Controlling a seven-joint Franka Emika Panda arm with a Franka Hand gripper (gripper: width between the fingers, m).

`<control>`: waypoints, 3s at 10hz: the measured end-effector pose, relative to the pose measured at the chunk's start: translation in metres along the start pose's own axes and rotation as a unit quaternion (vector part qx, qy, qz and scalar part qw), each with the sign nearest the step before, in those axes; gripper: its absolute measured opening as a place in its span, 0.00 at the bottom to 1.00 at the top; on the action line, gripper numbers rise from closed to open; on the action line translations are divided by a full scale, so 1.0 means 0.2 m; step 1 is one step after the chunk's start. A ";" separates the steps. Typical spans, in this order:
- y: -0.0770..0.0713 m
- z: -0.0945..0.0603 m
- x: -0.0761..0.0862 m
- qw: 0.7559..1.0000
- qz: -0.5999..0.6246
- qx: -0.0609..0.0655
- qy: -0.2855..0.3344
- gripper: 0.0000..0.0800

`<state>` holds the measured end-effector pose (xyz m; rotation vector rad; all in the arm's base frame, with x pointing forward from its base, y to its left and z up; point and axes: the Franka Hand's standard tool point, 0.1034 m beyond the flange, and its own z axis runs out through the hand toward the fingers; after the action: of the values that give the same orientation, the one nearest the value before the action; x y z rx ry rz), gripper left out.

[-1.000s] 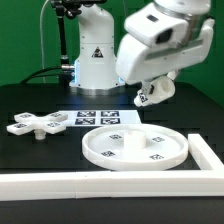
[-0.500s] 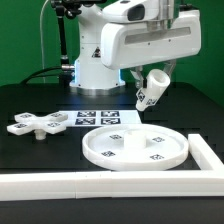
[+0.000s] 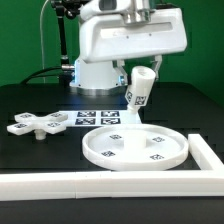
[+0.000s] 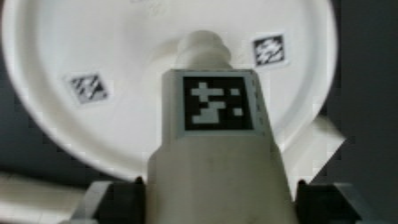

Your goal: Assemble round table

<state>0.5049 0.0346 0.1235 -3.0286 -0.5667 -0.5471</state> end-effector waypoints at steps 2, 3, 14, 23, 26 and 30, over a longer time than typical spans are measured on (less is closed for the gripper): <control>0.04 0.02 -0.05 1.000 0.004 -0.019 0.014 0.51; 0.03 0.02 -0.05 1.000 0.007 -0.016 0.012 0.51; -0.02 0.15 0.07 0.999 0.030 -0.004 0.022 0.51; -0.06 0.21 0.01 0.999 0.041 0.001 0.010 0.51; -0.02 0.21 0.00 0.998 0.042 -0.022 0.034 0.51; -0.01 0.22 0.01 0.997 0.030 -0.037 0.063 0.51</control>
Offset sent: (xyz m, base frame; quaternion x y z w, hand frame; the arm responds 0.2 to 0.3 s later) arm 0.0176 0.0106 -0.0047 0.0251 0.0252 0.0208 0.9992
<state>0.5213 0.0399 0.0822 -3.0393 -0.4582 -0.7668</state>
